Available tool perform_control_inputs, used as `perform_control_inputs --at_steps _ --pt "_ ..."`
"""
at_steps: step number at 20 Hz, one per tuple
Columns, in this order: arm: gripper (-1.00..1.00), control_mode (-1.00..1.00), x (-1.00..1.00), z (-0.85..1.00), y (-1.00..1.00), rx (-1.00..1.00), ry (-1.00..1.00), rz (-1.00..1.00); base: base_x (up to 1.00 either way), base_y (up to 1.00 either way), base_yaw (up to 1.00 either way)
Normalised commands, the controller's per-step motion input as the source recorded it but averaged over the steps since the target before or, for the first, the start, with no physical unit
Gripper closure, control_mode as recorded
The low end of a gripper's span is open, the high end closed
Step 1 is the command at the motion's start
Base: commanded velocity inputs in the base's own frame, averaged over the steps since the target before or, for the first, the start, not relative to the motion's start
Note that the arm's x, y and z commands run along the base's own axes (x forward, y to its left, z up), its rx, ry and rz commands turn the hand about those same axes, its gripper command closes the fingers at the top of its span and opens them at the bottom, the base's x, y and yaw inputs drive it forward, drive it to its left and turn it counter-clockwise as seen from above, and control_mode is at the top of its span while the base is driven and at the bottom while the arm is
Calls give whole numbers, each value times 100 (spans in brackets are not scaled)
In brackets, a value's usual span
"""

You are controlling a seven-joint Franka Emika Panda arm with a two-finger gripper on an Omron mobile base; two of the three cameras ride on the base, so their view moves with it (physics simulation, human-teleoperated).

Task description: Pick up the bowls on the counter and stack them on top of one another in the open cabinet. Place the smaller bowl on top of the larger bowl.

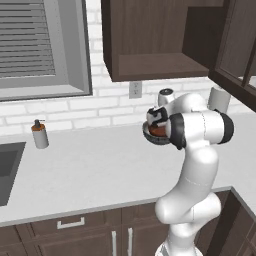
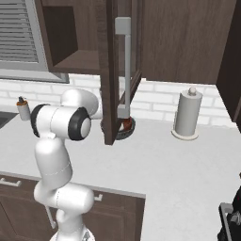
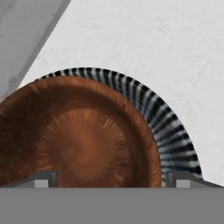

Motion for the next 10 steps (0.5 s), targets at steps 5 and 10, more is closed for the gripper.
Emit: perform_control_inputs --at_steps 5,10 --pt "-100 -100 -49 8 0 -1 4 1 0 0 0" --pt "-100 -100 -41 11 0 -3 14 10 0 0 0"
